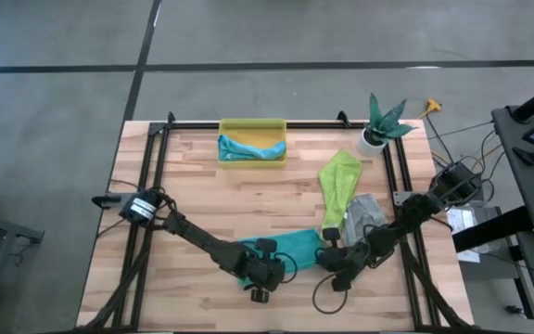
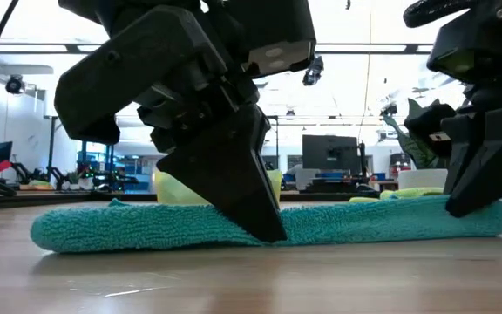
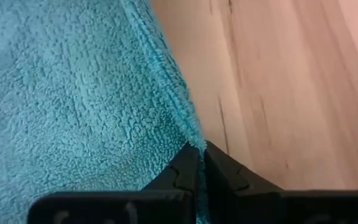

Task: Roll microfiber towels into tight, uniform cylinder then place into a basket
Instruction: Roll the light blue towel

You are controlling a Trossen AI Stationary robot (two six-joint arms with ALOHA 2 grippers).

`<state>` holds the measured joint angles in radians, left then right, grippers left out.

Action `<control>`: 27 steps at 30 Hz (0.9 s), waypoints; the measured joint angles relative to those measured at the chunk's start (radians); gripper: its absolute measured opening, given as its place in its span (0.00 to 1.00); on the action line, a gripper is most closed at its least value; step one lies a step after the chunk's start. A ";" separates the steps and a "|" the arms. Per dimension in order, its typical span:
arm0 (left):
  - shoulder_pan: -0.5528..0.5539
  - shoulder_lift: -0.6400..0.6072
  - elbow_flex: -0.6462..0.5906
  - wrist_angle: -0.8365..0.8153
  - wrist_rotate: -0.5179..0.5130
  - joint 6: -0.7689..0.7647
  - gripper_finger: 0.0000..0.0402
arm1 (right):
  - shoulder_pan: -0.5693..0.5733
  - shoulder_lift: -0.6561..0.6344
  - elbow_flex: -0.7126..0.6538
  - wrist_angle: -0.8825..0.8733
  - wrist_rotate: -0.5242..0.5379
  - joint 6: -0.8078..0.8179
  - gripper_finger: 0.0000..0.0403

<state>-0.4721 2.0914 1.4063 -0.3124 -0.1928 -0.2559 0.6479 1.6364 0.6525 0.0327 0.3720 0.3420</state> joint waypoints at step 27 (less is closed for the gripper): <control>-0.005 0.011 -0.026 0.071 0.023 -0.105 0.00 | -0.111 0.001 -0.169 0.263 0.040 -0.144 0.02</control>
<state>-0.4767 2.1029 1.3808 -0.2414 -0.1694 -0.3607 0.5369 1.6375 0.4831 0.2960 0.4122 0.1975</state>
